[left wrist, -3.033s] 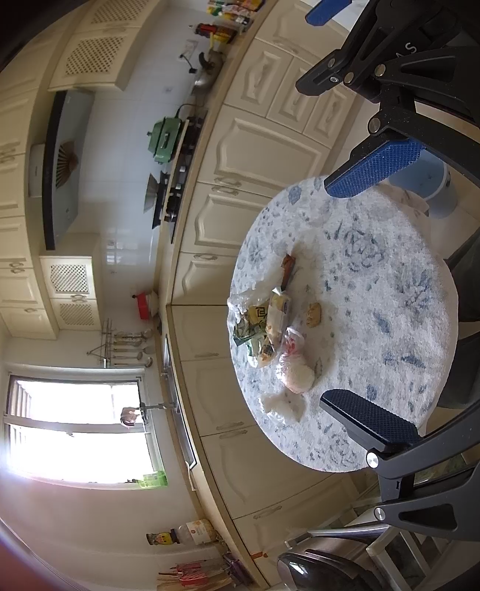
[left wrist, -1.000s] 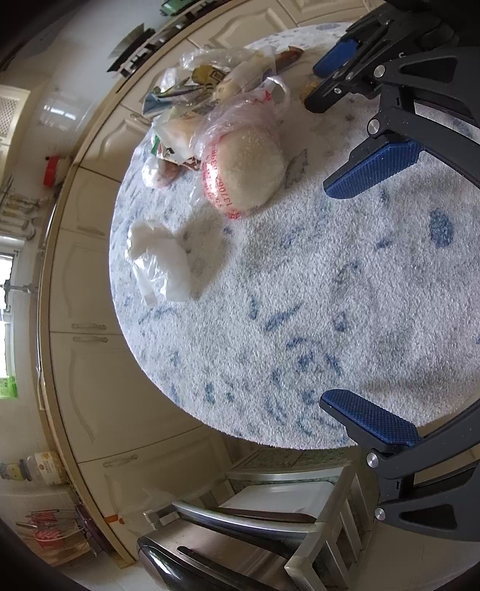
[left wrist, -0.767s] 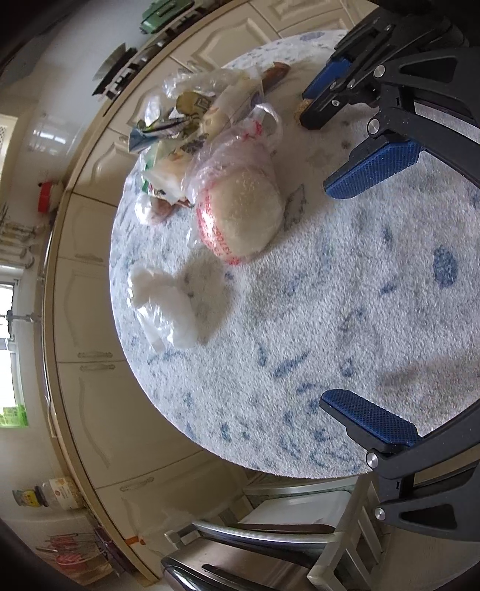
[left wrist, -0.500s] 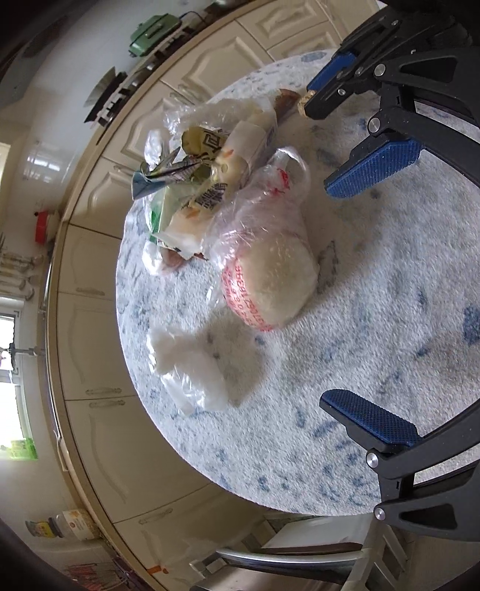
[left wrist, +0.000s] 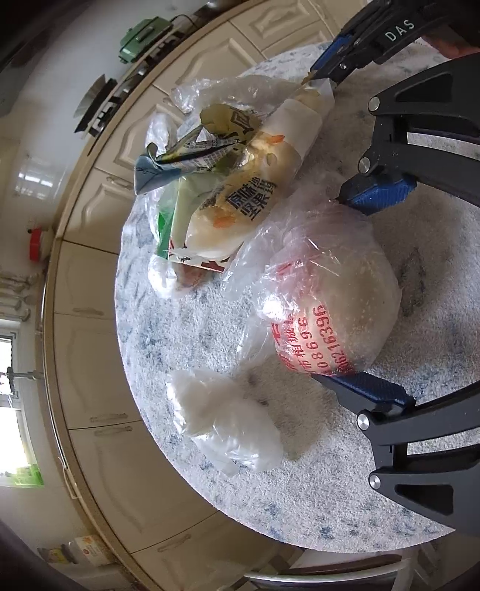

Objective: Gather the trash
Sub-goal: 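Grasp the bagged bread bun with the left tool while the right tool grasps the brown crust, then carry the bun bag and crust with both tools over the blue bucket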

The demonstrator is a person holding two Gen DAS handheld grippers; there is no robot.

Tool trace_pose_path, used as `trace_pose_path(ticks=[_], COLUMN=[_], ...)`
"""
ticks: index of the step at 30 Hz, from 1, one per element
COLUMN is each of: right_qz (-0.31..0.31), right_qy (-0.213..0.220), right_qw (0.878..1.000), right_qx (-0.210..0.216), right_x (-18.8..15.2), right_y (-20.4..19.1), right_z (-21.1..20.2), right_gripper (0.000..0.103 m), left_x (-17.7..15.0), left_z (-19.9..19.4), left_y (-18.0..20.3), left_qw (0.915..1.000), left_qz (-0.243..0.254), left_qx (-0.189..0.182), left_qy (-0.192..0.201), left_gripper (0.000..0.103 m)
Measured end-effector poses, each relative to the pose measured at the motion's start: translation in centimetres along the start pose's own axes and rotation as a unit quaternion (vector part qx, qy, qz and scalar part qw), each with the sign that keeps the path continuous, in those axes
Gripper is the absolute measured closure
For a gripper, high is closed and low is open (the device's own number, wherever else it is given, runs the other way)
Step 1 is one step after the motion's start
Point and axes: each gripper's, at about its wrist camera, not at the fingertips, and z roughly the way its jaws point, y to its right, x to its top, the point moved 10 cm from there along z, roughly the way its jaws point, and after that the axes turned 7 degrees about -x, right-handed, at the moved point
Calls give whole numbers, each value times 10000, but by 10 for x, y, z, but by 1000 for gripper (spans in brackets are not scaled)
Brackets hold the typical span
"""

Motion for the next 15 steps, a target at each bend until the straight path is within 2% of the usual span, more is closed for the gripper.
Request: trace_pose_path(ticks=[10, 15], right_qz=[-68, -79], right_qy=[238, 435], right_qw=[9996, 9987], right_qx=[164, 267], right_x=[-3, -7], right_y=[-8, -9], right_z=[-35, -65], right_gripper=[66, 66], left_x=[-23, -37], left_z=[-39, -72], left_y=[-11, -2], left_qw=[9988, 9981], left_qz=[-180, -145], left_qx=[408, 419], left_qy=[222, 423], left_gripper=[36, 36])
